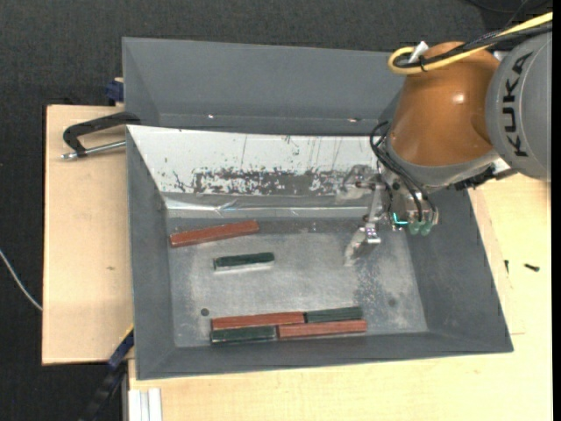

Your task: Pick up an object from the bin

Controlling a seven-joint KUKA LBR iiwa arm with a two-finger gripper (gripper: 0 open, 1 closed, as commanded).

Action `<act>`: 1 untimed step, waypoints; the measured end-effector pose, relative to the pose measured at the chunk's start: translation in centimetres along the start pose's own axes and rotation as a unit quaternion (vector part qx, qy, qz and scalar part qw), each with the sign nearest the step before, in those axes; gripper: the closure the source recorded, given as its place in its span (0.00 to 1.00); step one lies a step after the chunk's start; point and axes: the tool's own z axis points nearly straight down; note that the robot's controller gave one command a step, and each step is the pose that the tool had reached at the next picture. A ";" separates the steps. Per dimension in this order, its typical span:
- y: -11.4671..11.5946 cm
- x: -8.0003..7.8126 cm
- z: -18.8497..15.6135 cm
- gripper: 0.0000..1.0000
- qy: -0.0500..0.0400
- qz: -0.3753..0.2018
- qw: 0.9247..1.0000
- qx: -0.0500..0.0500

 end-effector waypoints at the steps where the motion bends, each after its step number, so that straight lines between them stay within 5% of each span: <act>1: 3.0 -0.7 3.2 0.00 -0.003 -0.028 1.000 0.001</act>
Offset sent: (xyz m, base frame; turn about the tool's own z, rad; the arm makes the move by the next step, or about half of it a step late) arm 0.0366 0.0528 -0.1279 -0.0924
